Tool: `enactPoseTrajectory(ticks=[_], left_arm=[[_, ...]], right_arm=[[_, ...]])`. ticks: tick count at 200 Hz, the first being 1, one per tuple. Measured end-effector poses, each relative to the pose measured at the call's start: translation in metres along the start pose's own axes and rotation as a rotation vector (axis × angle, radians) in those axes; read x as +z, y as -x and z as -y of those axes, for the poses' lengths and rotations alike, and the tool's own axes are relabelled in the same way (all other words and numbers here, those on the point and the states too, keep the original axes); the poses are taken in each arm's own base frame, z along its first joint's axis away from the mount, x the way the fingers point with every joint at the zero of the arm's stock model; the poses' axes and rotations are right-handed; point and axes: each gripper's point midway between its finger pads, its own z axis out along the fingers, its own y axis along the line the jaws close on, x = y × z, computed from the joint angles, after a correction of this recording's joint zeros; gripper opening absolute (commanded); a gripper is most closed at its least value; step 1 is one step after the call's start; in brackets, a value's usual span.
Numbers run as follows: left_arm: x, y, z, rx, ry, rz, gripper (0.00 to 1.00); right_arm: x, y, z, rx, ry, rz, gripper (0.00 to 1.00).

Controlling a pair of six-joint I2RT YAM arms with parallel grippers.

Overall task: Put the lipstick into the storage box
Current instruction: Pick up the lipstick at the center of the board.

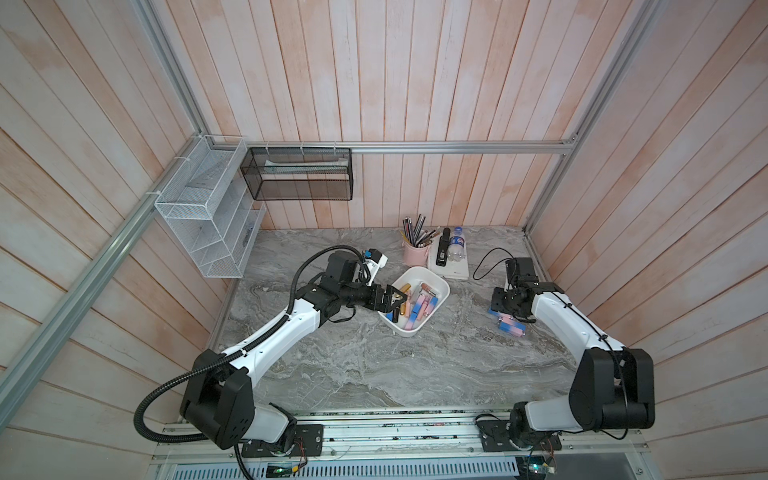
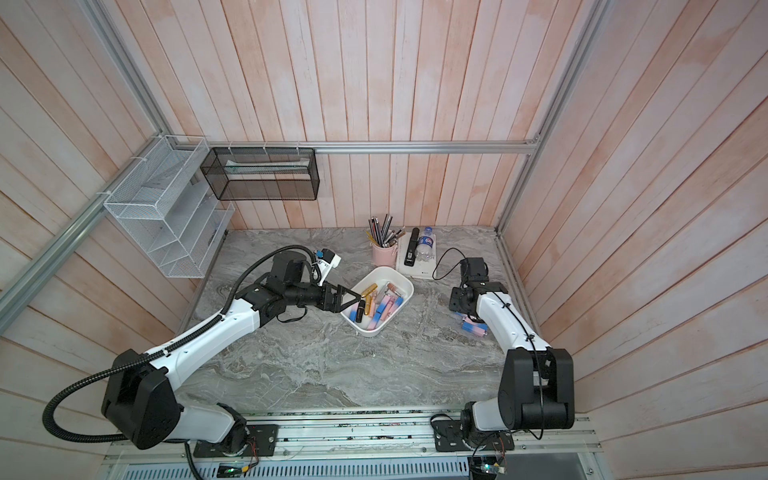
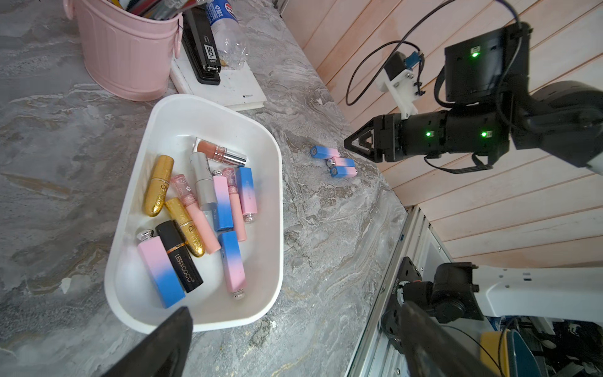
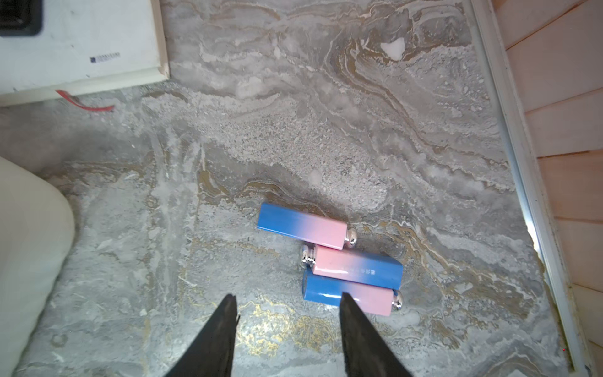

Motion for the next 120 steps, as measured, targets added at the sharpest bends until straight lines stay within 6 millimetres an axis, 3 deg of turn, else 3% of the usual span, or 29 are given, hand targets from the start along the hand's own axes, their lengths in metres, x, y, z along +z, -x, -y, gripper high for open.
enactPoseTrajectory(ticks=[22,67,120], left_arm=[[0.001,-0.001,0.002,-0.002,-0.002,-0.003,1.0],[0.002,-0.002,0.004,-0.01,-0.004,-0.006,1.0],[0.003,-0.002,0.003,-0.009,0.001,-0.006,1.0]], right_arm=[[0.014,-0.013,0.002,-0.025,-0.019,-0.049,0.54],[0.036,-0.021,0.004,-0.039,-0.05,-0.101,0.59],[0.046,-0.014,0.01,-0.051,-0.108,-0.106,0.61]])
